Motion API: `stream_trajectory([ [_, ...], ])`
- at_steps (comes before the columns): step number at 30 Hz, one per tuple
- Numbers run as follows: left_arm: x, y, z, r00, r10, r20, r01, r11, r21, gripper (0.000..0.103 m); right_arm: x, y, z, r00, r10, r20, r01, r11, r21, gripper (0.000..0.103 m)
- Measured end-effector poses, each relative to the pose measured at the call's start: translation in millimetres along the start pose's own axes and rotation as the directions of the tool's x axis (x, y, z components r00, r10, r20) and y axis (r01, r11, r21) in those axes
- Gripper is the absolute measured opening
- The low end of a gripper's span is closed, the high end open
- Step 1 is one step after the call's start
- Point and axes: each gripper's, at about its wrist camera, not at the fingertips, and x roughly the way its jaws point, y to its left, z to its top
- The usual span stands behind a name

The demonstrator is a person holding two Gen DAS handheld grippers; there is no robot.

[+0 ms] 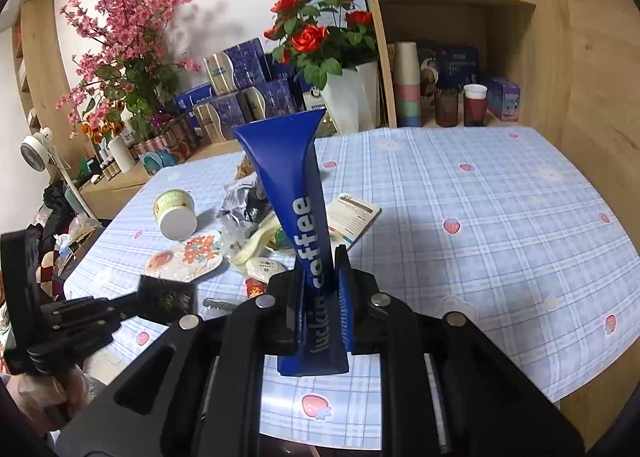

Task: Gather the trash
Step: 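Carry the coffee box and face packet down over the brown bin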

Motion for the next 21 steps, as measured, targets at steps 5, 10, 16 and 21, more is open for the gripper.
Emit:
stream_trajectory([
  [5, -38, 6, 1, 0.998, 0.002, 0.063, -0.001, 1.000, -0.018, 0.007, -16, 6, 0, 1.000, 0.016, 0.010, -0.016, 1.000, -0.003, 0.017],
  [10, -72, 13, -5, 0.994, 0.013, 0.111, -0.010, 1.000, -0.029, 0.007, -33, 16, -6, 0.999, 0.042, 0.004, -0.042, 0.999, -0.010, 0.017],
  [16, -113, 17, -22, 0.987, 0.037, 0.158, -0.031, 0.999, -0.040, 0.007, -55, 35, -25, 0.996, 0.083, -0.038, -0.084, 0.996, -0.037, 0.017],
  [21, -146, 20, -42, 0.979, 0.044, 0.200, -0.036, 0.998, -0.043, 0.007, -74, 51, -50, 0.987, 0.118, -0.108, -0.125, 0.990, -0.061, 0.017],
])
